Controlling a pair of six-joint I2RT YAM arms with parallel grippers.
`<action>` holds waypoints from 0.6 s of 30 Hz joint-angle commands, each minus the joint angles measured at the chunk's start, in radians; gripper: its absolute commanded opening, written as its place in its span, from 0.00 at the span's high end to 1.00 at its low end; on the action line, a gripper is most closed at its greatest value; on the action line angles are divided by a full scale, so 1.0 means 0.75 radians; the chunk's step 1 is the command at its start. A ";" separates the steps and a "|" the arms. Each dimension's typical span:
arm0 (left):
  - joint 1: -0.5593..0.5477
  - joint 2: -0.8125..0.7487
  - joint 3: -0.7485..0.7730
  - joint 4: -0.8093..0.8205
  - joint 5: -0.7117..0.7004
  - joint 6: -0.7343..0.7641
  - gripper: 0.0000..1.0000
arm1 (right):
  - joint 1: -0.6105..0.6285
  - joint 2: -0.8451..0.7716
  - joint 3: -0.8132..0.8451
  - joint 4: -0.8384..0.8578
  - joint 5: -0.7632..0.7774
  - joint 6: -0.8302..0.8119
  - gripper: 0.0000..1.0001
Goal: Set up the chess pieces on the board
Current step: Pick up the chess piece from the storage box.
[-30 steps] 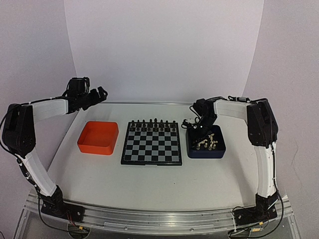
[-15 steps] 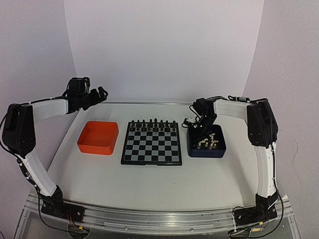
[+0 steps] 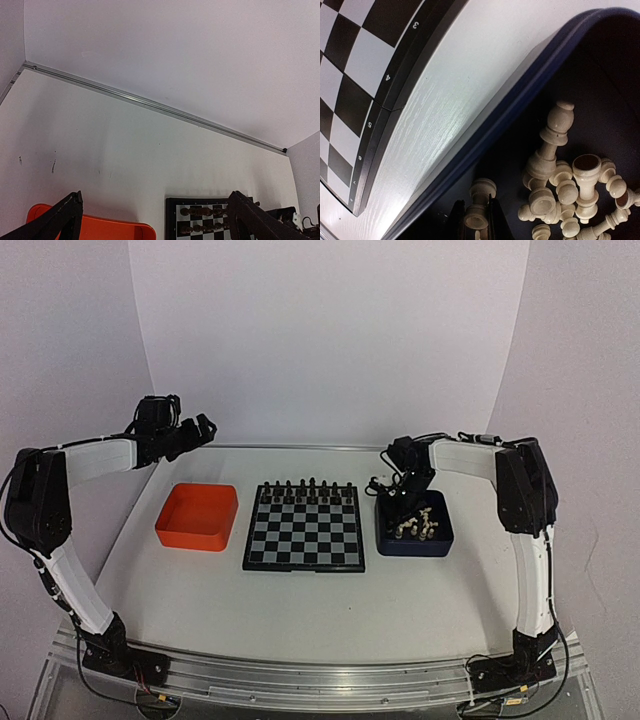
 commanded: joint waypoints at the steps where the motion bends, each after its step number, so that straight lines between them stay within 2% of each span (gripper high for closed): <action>1: 0.002 -0.013 0.027 0.016 0.006 -0.006 0.00 | 0.005 -0.096 0.040 0.022 0.000 0.009 1.00; 18: 0.001 -0.024 0.019 0.018 0.015 -0.014 0.00 | 0.005 -0.162 0.007 0.025 0.036 0.019 1.00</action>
